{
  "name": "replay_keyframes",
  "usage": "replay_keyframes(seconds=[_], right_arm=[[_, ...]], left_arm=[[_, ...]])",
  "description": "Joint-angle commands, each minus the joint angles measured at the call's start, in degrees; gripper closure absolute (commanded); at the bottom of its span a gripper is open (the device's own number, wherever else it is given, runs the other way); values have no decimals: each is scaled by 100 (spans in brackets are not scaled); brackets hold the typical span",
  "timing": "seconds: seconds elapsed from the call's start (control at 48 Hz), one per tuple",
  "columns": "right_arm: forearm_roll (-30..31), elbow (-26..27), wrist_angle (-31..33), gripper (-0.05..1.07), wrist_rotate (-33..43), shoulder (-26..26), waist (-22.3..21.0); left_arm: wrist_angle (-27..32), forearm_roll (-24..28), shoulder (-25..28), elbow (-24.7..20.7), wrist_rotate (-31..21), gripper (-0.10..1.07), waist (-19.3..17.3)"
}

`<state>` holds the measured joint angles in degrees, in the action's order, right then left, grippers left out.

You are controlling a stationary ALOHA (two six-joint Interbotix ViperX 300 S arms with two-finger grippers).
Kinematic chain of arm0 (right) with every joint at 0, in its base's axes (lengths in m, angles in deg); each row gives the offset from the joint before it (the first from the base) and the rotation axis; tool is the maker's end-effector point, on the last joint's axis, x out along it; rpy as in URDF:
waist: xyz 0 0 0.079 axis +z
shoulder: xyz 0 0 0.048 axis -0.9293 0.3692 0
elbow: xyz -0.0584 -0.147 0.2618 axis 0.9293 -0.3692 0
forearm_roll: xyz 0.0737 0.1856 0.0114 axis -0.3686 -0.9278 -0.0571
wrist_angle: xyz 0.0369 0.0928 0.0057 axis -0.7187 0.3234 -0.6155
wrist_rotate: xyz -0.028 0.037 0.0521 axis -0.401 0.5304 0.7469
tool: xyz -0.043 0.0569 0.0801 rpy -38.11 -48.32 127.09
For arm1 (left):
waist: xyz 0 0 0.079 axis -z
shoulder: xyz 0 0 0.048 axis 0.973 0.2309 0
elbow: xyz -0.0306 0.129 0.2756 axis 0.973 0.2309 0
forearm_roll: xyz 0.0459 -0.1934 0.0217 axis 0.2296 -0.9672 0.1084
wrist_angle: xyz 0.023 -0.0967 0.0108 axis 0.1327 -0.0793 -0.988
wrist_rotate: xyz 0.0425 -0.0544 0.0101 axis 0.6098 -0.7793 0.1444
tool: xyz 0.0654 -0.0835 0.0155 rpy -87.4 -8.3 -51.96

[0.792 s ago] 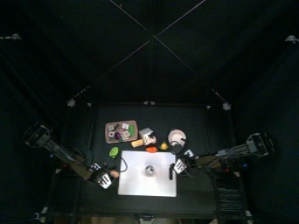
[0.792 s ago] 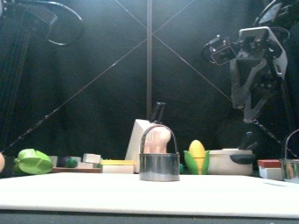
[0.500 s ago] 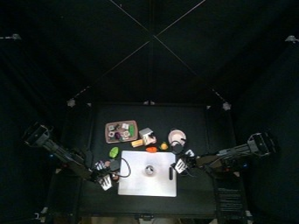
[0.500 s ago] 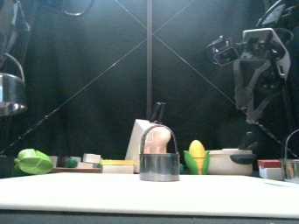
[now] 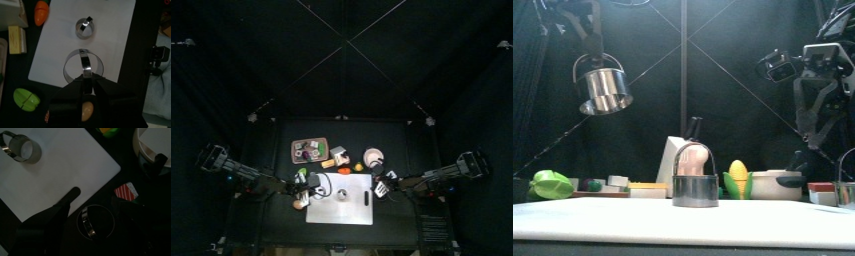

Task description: Place medium cookie cutter over small cookie cutter

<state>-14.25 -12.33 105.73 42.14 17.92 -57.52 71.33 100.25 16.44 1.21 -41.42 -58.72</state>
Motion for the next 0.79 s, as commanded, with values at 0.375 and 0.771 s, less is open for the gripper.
replay_keyframes(seconds=[0.375, 0.771], right_arm=[[9, -35, -202, 5, 0, -35, -44], [18, -141, -334, 5, -44, -44, -70]], left_arm=[[18, -782, 765, -932, 1380, 38, -343], [738, -1345, 1354, -1494, 1758, 38, -404]])
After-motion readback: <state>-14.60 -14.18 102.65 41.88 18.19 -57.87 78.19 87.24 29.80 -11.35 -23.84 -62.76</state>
